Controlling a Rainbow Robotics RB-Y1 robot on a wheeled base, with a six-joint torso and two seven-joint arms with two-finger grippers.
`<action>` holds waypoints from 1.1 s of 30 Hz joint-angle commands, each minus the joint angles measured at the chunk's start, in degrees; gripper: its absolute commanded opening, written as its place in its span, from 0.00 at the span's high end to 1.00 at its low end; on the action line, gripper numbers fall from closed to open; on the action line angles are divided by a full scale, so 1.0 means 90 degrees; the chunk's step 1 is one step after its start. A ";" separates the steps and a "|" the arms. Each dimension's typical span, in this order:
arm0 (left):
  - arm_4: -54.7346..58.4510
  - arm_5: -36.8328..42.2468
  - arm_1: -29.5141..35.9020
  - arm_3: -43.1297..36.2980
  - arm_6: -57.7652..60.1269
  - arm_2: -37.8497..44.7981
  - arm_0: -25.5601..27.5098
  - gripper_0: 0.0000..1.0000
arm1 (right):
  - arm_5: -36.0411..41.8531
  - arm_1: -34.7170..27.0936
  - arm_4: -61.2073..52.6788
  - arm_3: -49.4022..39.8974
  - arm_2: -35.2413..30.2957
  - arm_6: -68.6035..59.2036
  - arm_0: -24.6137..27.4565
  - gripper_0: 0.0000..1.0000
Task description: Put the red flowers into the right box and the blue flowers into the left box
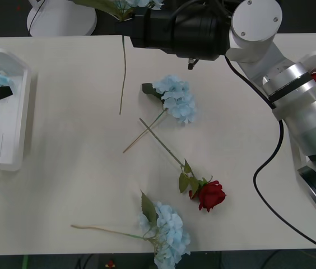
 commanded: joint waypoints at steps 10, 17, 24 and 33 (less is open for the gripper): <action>0.2194 -0.0741 -0.0344 -0.1692 -0.2392 -0.1161 0.1020 0.00 | -0.1481 0.0902 0.0145 -0.0248 0.0628 0.0055 -0.0105 1.00; 0.2155 -0.1884 -0.0930 -0.2425 -0.2441 -0.2050 0.1020 0.00 | -0.2008 0.0990 0.0135 -0.0248 0.0999 0.0025 -0.0105 1.00; 0.1452 -0.2919 -0.1447 -0.2522 -0.2422 -0.2900 0.0678 0.00 | -0.2018 0.1000 0.0135 -0.0248 0.0999 0.0035 -0.0096 1.00; 0.0817 -0.2997 -0.1848 -0.2522 -0.2236 -0.3056 0.0395 0.62 | -0.2096 0.0990 0.0135 -0.0248 0.0999 0.0035 -0.0096 1.00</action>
